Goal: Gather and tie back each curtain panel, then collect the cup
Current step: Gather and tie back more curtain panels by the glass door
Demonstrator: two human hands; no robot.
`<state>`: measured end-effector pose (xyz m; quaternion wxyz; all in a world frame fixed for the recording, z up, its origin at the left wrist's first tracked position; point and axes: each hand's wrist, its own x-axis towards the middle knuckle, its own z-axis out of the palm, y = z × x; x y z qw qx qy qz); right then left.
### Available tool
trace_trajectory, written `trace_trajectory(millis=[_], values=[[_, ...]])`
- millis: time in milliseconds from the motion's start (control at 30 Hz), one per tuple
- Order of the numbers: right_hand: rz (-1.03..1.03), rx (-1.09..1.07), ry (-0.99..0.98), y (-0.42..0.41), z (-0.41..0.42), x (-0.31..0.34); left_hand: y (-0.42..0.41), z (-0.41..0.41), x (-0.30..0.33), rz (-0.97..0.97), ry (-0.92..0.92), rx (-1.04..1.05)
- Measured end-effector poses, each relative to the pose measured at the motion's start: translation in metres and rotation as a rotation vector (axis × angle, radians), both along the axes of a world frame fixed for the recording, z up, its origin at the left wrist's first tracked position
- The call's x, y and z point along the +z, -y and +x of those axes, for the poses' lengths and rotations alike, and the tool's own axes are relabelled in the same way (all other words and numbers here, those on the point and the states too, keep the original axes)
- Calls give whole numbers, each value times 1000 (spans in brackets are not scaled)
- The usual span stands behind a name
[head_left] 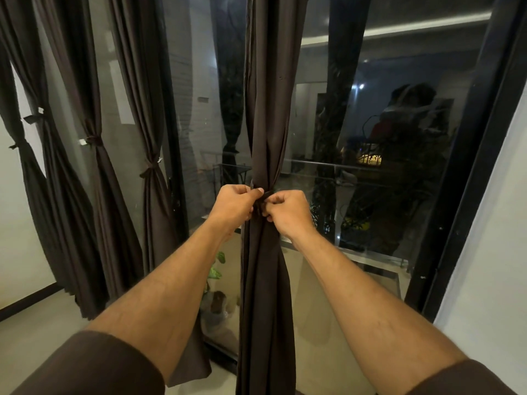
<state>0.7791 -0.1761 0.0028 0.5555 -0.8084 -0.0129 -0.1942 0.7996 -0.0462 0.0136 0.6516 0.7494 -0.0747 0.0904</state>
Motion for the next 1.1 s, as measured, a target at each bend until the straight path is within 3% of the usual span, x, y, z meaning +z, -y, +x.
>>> trace_trajectory(millis=[67,267,467,633,833,933,1100], values=[[135,-20,-5,-4,-3,0,-2,-1,-1,-9,9,-10],[597,-34,-94,-12,-9,13,-11,-16,-6,-292,-28,-48],[794,13,-196,-21,-12,17,-13,-23,-9,-375,-108,-92],[937,116,-222,-29,-11,12,-4,-20,-12,-605,-164,-45],[671,123,-149,-14,-5,11,-2,-18,-18,-571,-118,-30],[428,85,-139,-5,-7,11,-3,-18,-18,-517,-78,-12],[106,-10,-146,1,-10,20,-9,-19,-14,-235,-5,-25]])
